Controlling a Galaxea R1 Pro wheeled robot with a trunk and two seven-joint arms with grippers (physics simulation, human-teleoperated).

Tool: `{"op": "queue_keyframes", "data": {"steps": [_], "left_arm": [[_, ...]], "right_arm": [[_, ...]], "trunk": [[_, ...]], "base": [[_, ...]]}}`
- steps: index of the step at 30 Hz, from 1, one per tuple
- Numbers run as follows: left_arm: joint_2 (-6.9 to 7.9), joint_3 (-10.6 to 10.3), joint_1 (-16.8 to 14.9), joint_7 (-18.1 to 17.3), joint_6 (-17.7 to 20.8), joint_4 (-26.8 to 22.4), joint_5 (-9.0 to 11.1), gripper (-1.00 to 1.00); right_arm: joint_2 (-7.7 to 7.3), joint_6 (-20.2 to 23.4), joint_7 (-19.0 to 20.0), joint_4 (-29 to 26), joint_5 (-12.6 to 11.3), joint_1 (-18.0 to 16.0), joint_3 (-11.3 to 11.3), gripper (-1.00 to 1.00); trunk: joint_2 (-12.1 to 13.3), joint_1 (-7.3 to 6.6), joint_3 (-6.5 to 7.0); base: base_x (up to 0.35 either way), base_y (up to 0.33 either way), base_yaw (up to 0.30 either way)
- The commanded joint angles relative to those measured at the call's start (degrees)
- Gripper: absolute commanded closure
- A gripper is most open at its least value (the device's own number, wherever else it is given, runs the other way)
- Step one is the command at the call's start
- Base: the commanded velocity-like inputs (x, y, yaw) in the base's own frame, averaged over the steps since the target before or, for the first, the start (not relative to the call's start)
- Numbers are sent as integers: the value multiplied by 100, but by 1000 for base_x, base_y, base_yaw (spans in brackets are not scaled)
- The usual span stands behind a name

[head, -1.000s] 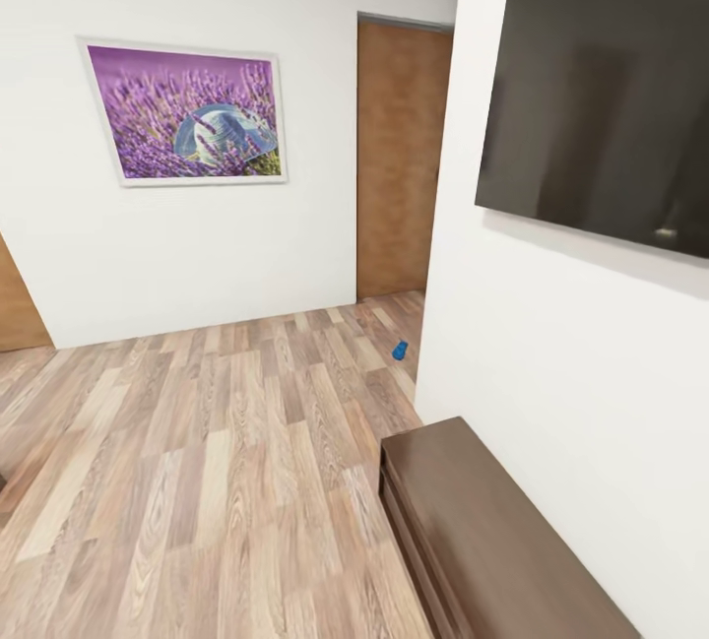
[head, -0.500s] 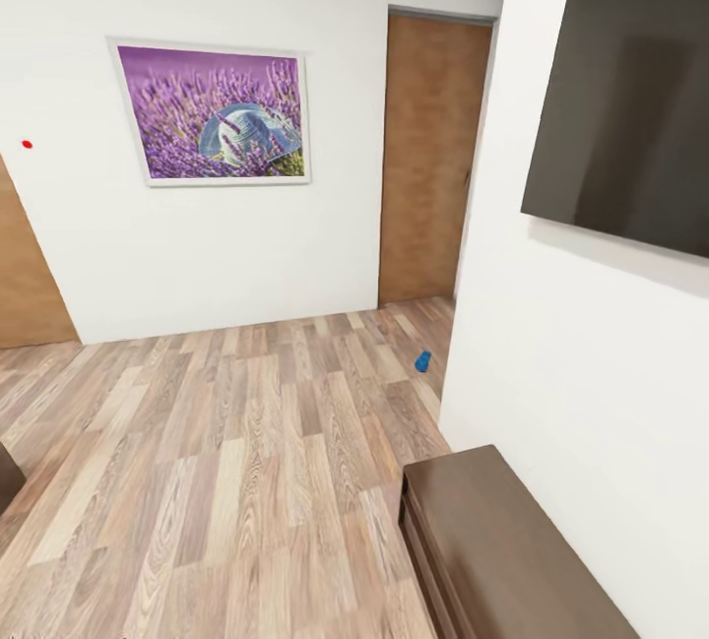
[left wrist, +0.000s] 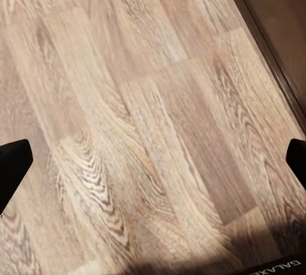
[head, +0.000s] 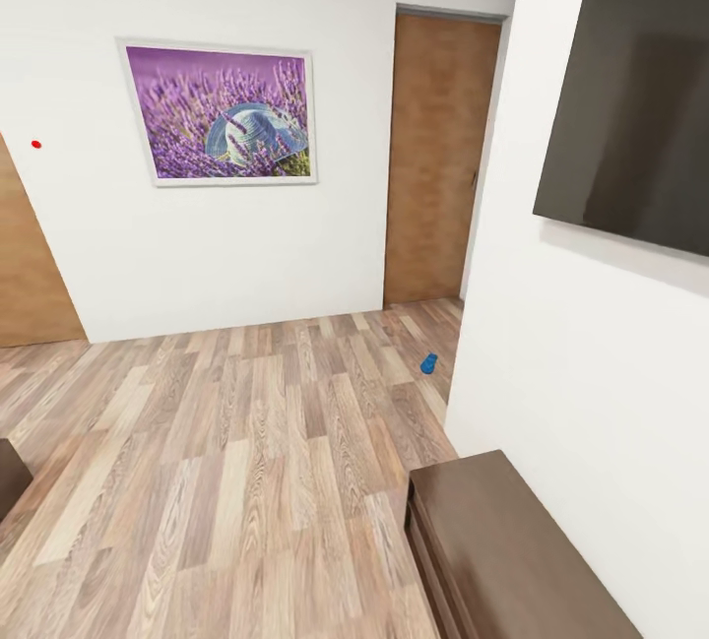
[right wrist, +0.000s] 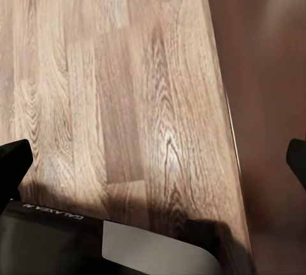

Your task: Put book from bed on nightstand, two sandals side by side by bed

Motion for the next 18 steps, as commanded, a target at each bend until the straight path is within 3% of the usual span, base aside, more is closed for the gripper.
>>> {"op": "queue_keyframes", "data": {"steps": [1,14,18], "left_arm": [[1,5,-3,-18,-23,5,-19,-100],[1,5,-3,-18,-23,4,-20,-100],[1,5,-3,-18,-23,4,-24,-100]], "right_arm": [[1,1,34,2,-24,-2,-16,-100],[1,1,34,2,-24,-1,-14,-100],[1,2,34,2,-24,-1,-15,-100]], "trunk": [[-3,2,-5],[-3,2,-5],[-3,2,-5]], "base": [[213,95,1],[262,127,4],[156,67,145]]}}
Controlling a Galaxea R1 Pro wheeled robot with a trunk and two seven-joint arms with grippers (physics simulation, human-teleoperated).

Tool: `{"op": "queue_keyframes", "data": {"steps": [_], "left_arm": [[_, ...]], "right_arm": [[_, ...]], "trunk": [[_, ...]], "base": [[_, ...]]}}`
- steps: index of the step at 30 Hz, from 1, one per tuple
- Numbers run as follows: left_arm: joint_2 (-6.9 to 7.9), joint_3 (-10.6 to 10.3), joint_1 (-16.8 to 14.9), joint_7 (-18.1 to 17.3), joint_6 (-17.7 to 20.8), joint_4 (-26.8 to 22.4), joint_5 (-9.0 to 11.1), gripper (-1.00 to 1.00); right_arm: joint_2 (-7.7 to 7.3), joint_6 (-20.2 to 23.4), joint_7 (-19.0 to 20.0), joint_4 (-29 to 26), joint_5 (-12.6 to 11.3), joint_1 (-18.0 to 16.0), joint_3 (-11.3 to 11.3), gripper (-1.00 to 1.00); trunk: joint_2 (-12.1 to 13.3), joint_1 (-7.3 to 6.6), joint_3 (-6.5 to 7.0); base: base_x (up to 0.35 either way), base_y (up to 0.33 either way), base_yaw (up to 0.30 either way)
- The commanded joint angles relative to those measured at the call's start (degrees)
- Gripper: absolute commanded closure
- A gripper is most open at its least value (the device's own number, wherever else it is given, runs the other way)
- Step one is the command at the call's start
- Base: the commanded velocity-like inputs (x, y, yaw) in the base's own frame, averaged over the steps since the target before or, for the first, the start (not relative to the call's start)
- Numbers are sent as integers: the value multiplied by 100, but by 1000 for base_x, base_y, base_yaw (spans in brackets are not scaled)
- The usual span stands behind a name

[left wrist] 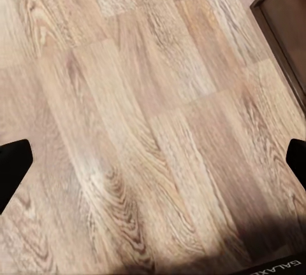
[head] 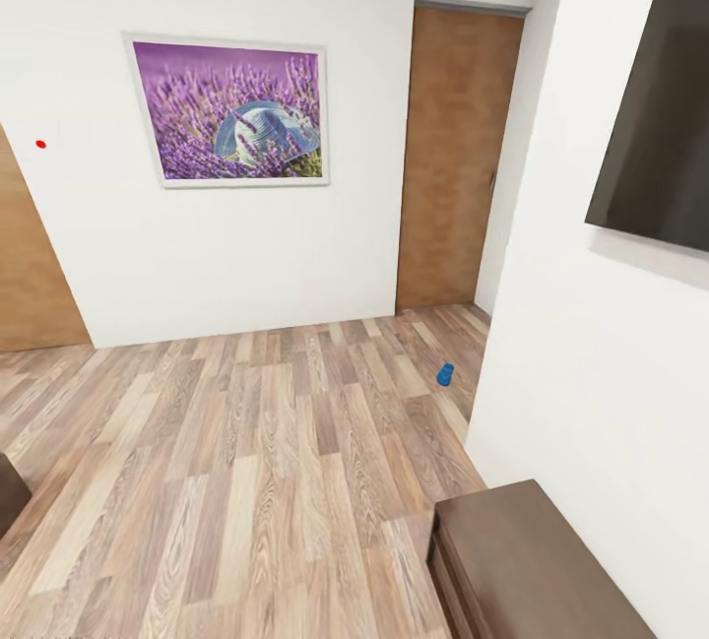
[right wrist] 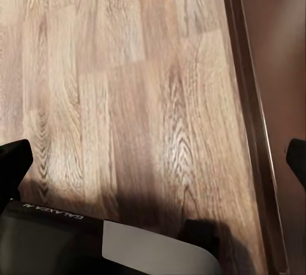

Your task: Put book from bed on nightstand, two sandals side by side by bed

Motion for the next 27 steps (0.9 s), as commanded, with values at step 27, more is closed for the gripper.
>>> {"op": "queue_keyframes", "data": {"steps": [27], "left_arm": [[1,5,-4,-18,-23,5,-22,-100]], "right_arm": [[5,-1,34,3,-25,-2,-16,-100]], "trunk": [[-3,1,-6]], "base": [[21,3,160]]}}
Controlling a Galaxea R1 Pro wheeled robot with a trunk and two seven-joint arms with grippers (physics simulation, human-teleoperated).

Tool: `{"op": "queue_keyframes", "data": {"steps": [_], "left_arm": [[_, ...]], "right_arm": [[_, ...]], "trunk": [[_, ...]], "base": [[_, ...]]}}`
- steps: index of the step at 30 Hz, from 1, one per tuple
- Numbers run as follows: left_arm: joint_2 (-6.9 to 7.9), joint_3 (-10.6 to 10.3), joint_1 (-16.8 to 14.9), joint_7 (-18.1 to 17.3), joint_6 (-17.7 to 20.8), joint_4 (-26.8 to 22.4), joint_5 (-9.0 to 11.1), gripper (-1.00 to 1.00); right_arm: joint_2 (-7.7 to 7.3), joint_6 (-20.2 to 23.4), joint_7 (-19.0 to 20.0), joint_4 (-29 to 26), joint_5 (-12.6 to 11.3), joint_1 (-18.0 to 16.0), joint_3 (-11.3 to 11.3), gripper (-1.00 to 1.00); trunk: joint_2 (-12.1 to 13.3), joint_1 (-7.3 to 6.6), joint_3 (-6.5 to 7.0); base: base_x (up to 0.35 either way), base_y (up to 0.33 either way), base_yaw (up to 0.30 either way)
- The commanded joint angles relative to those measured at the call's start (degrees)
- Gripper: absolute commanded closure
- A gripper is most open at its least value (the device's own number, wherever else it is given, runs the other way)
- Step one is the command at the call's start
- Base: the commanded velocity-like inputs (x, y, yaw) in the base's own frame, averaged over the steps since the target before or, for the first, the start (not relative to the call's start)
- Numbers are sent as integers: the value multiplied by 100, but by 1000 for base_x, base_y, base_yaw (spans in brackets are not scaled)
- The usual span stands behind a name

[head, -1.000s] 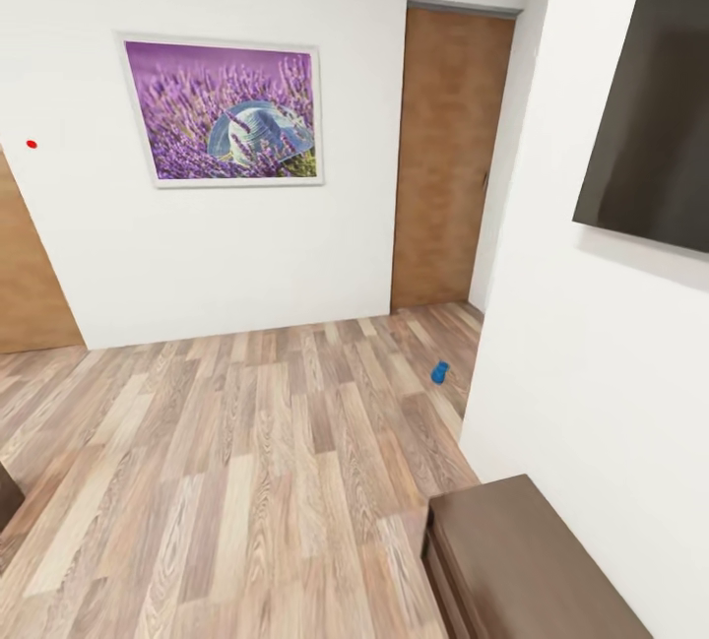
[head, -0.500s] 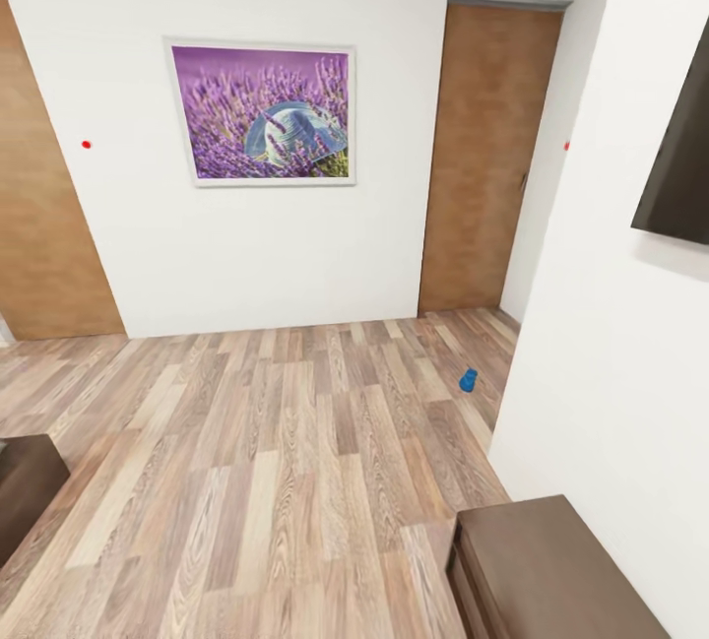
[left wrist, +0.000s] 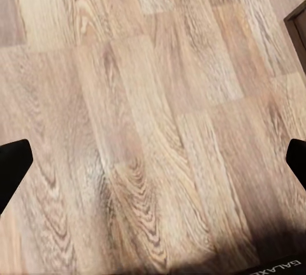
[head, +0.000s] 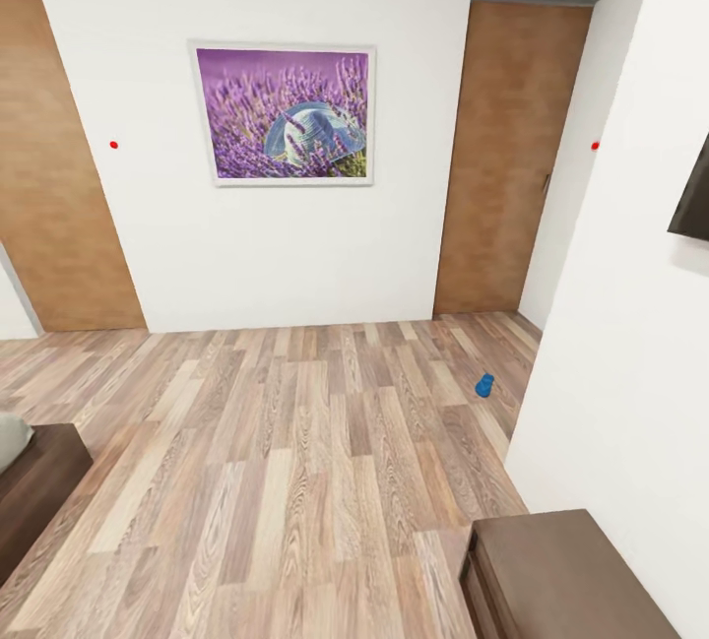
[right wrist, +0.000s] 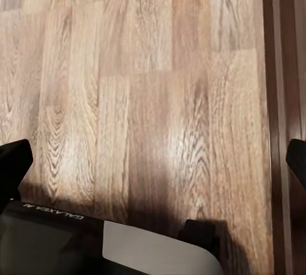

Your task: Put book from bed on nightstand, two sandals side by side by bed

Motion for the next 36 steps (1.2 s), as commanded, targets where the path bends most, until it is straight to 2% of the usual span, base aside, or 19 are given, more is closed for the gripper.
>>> {"op": "queue_keyframes", "data": {"steps": [1,36], "left_arm": [[1,5,-3,-17,-23,2,-21,-100],[1,5,-3,-17,-23,3,-21,-100]], "right_arm": [[0,1,34,2,-25,-2,-15,-100],[5,-95,34,2,-25,-2,-6,-100]], "trunk": [[-2,2,-5],[-2,2,-5]], "base": [[196,0,8],[325,0,8]]}}
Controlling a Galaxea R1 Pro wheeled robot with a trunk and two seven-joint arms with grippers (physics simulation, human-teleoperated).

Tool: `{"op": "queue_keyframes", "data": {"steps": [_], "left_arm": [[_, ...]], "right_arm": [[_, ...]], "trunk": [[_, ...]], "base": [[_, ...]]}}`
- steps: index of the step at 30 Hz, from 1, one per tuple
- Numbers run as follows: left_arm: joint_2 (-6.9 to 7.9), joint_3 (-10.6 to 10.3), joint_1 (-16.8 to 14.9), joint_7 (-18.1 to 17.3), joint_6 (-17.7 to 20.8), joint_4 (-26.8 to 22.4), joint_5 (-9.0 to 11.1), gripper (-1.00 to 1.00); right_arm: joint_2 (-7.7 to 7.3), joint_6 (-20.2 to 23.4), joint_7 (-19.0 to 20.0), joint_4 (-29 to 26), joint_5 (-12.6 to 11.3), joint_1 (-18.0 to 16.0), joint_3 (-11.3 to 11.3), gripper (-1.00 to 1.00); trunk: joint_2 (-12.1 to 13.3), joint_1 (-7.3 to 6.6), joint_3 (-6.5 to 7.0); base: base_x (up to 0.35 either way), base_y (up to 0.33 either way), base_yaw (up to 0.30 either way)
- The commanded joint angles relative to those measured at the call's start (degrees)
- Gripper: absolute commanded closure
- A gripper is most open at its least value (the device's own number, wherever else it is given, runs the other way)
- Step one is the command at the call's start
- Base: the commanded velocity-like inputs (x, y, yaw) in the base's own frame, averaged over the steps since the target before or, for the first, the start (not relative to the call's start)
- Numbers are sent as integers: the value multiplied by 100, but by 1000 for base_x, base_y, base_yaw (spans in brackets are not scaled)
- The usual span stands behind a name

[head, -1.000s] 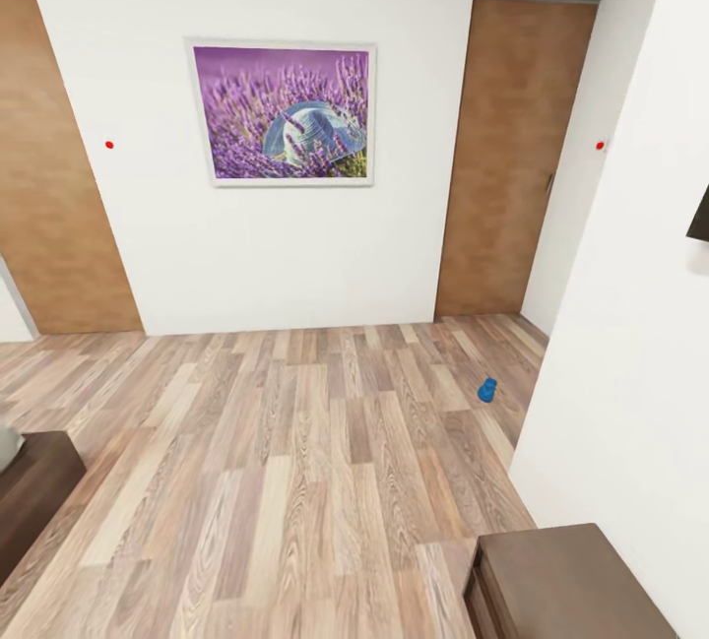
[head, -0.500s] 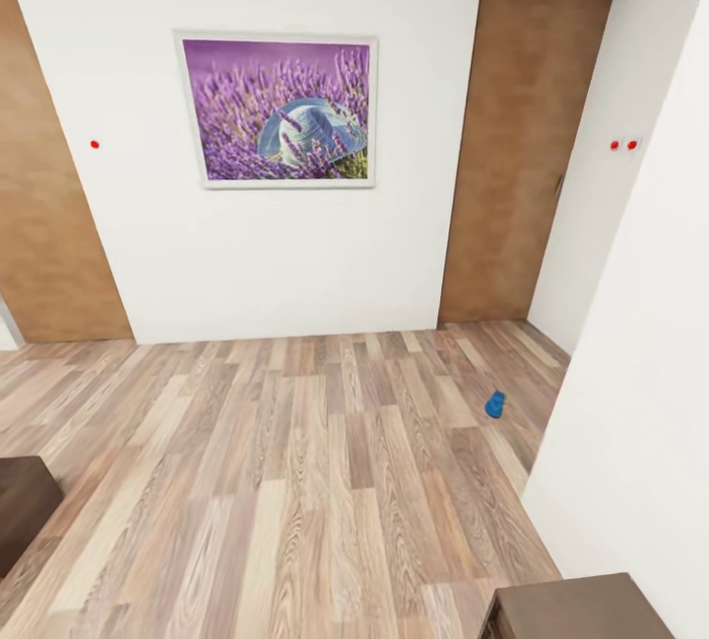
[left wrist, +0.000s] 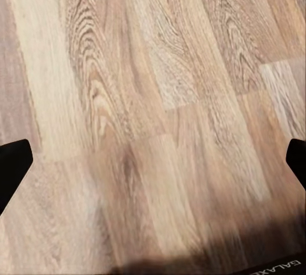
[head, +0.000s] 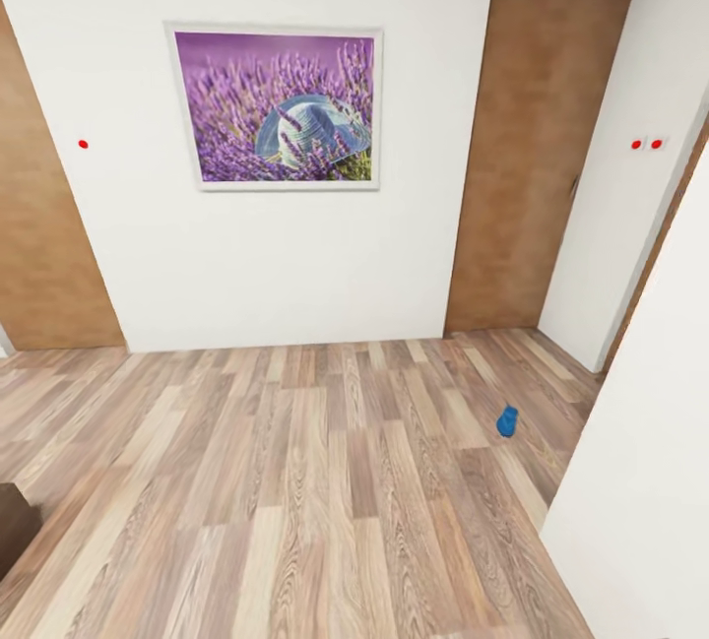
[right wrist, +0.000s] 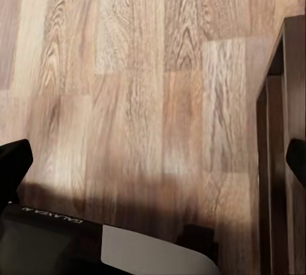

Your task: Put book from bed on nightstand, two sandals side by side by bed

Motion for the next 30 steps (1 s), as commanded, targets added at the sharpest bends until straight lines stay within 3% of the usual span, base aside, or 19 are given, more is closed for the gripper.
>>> {"op": "queue_keyframes", "data": {"steps": [1,14,30], "left_arm": [[1,5,-4,-18,-23,6,-21,-100],[1,5,-4,-19,-23,1,-21,-100],[1,5,-4,-18,-23,4,-16,-100]], "right_arm": [[1,0,35,3,-26,-2,-17,-100],[1,0,35,3,-26,-2,-18,-100],[1,0,35,3,-26,0,-15,-100]], "trunk": [[-2,3,-6],[-2,3,-6],[-2,3,-6]], "base": [[330,0,140],[296,0,116],[90,37,2]]}}
